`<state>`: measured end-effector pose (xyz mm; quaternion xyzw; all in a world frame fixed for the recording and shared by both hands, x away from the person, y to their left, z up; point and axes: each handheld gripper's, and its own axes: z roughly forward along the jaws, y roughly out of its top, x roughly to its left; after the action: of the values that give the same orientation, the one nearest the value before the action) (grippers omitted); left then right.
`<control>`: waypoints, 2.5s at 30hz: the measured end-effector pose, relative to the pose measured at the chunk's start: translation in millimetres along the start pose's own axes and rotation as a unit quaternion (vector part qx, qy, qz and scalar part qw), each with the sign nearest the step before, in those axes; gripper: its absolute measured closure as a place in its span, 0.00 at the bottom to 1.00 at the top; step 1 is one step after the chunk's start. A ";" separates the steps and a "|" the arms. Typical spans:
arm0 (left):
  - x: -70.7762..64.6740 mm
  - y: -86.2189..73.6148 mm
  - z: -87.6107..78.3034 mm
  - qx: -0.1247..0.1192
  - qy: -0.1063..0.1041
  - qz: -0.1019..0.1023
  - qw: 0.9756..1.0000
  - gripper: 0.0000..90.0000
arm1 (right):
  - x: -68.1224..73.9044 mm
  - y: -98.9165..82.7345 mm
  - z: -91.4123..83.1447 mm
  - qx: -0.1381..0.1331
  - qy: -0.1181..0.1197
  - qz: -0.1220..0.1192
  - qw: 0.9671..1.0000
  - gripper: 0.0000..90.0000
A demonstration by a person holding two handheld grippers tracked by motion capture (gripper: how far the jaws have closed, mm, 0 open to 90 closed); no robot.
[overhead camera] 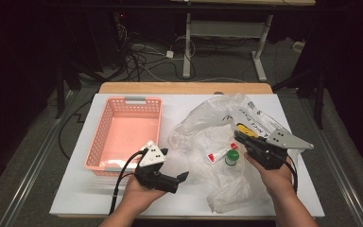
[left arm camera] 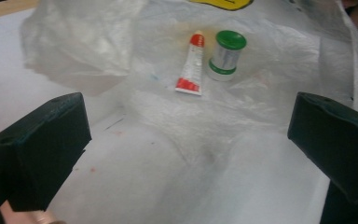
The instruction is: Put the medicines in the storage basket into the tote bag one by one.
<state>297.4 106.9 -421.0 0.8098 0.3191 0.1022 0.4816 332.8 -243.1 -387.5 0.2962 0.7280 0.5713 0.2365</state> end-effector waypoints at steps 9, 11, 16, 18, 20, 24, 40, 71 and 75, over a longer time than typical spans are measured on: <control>20.4 -1.6 -16.6 0.003 0.032 -0.011 0.999 0.00 | -1.5 0.1 -1.6 -0.001 0.000 -0.001 1.000 1.00; 24.0 -2.2 -18.9 0.004 0.042 -0.011 0.999 0.00 | -1.5 0.6 -2.3 -0.002 -0.001 -0.001 1.000 1.00; 33.1 -3.7 -24.7 0.007 0.049 -0.021 0.999 0.00 | -1.9 1.1 -3.0 -0.003 -0.001 -0.001 1.000 1.00; 36.4 -4.7 -27.0 0.009 0.050 -0.027 0.998 0.00 | -2.0 1.0 -3.0 -0.003 -0.001 -0.001 1.000 1.00; 39.7 -5.9 -29.2 0.008 0.054 -0.031 0.998 0.00 | -2.2 0.9 -3.0 -0.003 -0.002 -0.001 1.000 1.00; 45.4 -7.0 -33.2 0.007 0.064 -0.037 0.997 0.00 | -2.2 1.0 -3.2 -0.004 -0.003 0.002 1.000 1.00; 75.3 -16.4 -57.1 0.003 0.106 -0.067 0.992 0.00 | -3.1 0.5 -4.0 -0.002 -0.003 0.001 1.000 1.00; 111.0 15.7 -55.1 0.036 0.112 -0.080 0.990 0.00 | -3.1 2.6 -4.6 -0.007 -0.003 0.001 1.000 1.00; 120.6 18.6 -47.3 0.046 0.108 -0.086 0.989 0.00 | -3.2 2.3 -5.2 -0.007 -0.004 0.002 1.000 1.00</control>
<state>376.3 208.7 -398.0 0.7851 0.4416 0.1326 0.4136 331.9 -248.6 -384.0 0.2984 0.7225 0.5755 0.2401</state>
